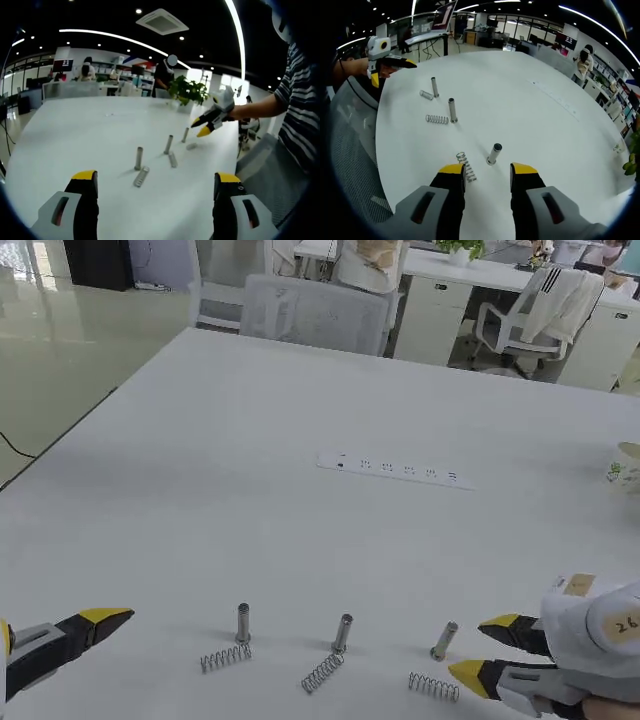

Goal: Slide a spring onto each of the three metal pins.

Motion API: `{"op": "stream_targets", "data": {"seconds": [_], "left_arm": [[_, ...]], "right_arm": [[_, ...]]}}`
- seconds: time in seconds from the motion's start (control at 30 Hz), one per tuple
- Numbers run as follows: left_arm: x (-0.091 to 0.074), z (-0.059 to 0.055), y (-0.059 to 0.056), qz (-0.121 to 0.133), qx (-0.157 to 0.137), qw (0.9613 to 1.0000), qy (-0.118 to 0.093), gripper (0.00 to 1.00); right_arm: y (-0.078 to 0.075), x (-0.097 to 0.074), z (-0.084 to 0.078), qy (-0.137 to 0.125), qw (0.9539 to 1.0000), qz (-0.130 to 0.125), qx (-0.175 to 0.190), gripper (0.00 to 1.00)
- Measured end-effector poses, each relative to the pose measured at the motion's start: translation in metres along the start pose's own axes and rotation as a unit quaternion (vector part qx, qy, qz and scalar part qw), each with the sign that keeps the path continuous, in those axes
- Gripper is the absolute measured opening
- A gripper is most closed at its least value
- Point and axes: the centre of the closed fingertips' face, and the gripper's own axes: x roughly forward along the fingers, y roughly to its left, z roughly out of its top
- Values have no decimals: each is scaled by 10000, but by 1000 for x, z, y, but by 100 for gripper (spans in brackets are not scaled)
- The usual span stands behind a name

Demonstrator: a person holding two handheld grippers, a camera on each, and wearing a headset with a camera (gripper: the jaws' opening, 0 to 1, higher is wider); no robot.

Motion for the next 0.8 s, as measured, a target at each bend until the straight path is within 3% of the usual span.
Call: {"op": "stream_targets", "data": {"seconds": [0.23,0.53,0.8], "left_arm": [[-1,-1,0,7,-6,10000,3,93],[-2,-4,-2,-8,-36,10000,23,93],[-1,-5,-6,-84,21,9999,84,92]], "right_arm": [[12,4,-10,207,9991,230,-274,33],[31,12,-17,460,9941,526,-834,30],[33,20,-21,631,9889,623,-1191,24]]}}
